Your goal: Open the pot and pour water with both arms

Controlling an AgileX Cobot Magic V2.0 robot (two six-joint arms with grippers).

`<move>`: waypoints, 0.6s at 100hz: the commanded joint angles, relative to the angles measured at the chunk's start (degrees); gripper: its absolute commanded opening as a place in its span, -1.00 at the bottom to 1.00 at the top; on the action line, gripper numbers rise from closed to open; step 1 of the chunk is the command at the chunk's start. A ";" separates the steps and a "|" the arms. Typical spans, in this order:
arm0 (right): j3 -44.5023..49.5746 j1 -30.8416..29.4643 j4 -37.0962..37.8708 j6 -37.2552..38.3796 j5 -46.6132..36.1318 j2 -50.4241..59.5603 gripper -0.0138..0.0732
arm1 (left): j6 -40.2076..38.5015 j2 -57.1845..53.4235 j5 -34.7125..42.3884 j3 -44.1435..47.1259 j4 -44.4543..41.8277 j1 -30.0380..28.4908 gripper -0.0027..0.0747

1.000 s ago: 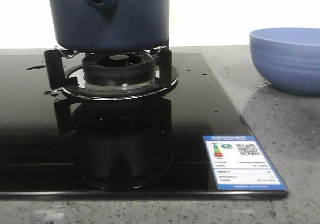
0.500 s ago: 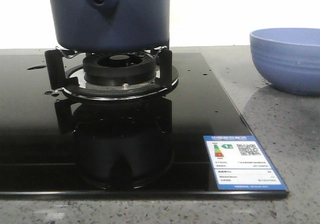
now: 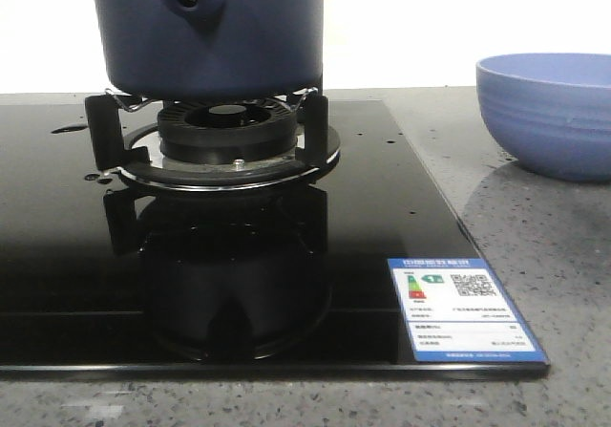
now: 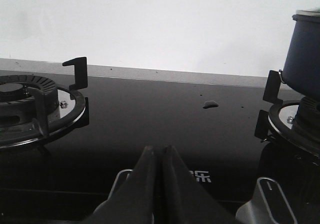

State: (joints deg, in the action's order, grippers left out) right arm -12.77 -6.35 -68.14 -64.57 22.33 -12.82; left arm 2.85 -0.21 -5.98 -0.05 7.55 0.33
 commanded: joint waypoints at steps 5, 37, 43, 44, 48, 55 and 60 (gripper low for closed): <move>-1.36 -0.29 -1.83 -0.62 -1.86 -0.26 -0.78 | -0.64 -1.61 3.75 1.94 0.49 -0.24 -0.98; -1.36 -0.29 -1.83 -0.62 -1.86 -0.26 -0.78 | -0.64 -1.61 3.75 1.94 0.49 -0.24 -0.98; -1.36 -0.29 -1.46 -0.62 -2.09 -0.26 -0.78 | -0.64 -1.61 3.75 1.94 0.49 -0.24 -0.98; -1.36 -0.29 -1.19 -0.62 -2.47 -0.26 -0.78 | -0.64 -1.61 3.75 1.94 0.49 -0.24 -0.98; -1.36 -0.29 0.22 -0.29 -3.46 -0.26 -0.78 | -0.64 -1.61 3.75 1.94 0.49 -0.24 -0.98; -1.63 -0.29 6.45 5.02 -5.44 -0.26 -0.78 | -0.64 -1.61 3.75 1.94 0.49 -0.24 -0.98; -1.99 -0.29 16.84 15.72 -8.06 -0.26 -0.78 | -0.64 -1.61 3.75 1.94 0.49 -0.24 -0.98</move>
State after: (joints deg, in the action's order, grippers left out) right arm -12.77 -6.35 -62.01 -60.39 19.79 -12.82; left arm 2.74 -0.21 -6.10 -0.05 7.55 0.33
